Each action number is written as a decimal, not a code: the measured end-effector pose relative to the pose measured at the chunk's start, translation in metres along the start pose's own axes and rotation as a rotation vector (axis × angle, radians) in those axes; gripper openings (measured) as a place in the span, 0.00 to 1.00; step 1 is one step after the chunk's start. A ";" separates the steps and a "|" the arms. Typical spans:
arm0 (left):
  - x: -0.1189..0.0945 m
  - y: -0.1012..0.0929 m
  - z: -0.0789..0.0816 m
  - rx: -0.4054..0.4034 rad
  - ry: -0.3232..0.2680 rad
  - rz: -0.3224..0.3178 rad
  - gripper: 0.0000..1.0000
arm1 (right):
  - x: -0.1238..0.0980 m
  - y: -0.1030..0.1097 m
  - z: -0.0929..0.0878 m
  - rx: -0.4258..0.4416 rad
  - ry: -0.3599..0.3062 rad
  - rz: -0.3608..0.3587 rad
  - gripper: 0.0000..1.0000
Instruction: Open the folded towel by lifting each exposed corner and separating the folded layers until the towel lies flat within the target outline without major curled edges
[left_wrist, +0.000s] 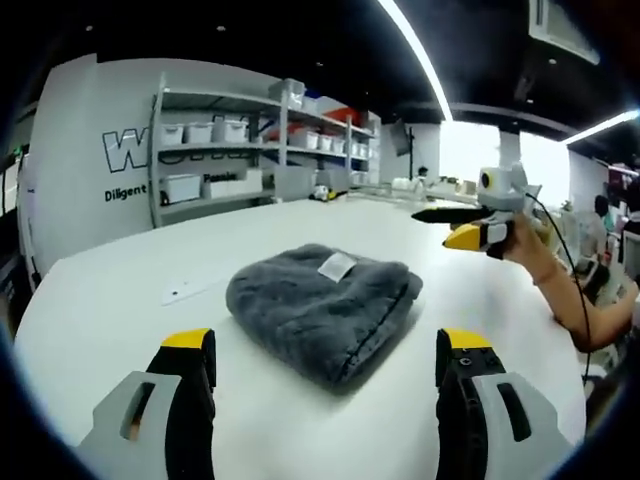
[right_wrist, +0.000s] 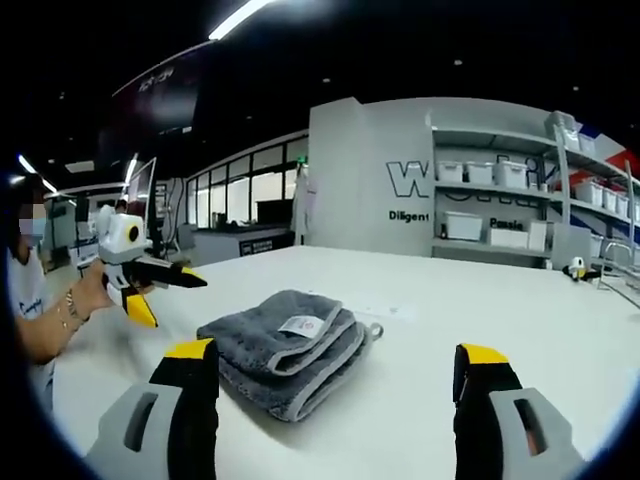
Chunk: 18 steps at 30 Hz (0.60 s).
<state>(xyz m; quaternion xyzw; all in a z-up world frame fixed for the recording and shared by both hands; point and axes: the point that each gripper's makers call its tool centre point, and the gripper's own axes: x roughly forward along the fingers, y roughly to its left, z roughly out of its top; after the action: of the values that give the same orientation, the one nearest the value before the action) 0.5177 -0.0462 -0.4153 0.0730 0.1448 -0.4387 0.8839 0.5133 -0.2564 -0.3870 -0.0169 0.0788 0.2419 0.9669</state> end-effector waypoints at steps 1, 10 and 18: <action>0.002 -0.001 0.000 0.007 0.005 -0.001 0.89 | -0.001 -0.001 0.001 0.002 -0.006 -0.002 0.99; 0.039 -0.031 0.008 0.061 0.045 -0.054 0.87 | -0.012 -0.008 0.012 0.016 -0.042 -0.026 0.99; 0.075 -0.060 0.019 0.119 0.060 -0.129 0.85 | -0.026 -0.015 0.018 0.087 -0.109 -0.042 0.96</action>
<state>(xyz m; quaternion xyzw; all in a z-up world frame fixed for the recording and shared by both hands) 0.5161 -0.1440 -0.4210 0.1291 0.1494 -0.5002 0.8431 0.5005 -0.2798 -0.3649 0.0367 0.0361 0.2184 0.9745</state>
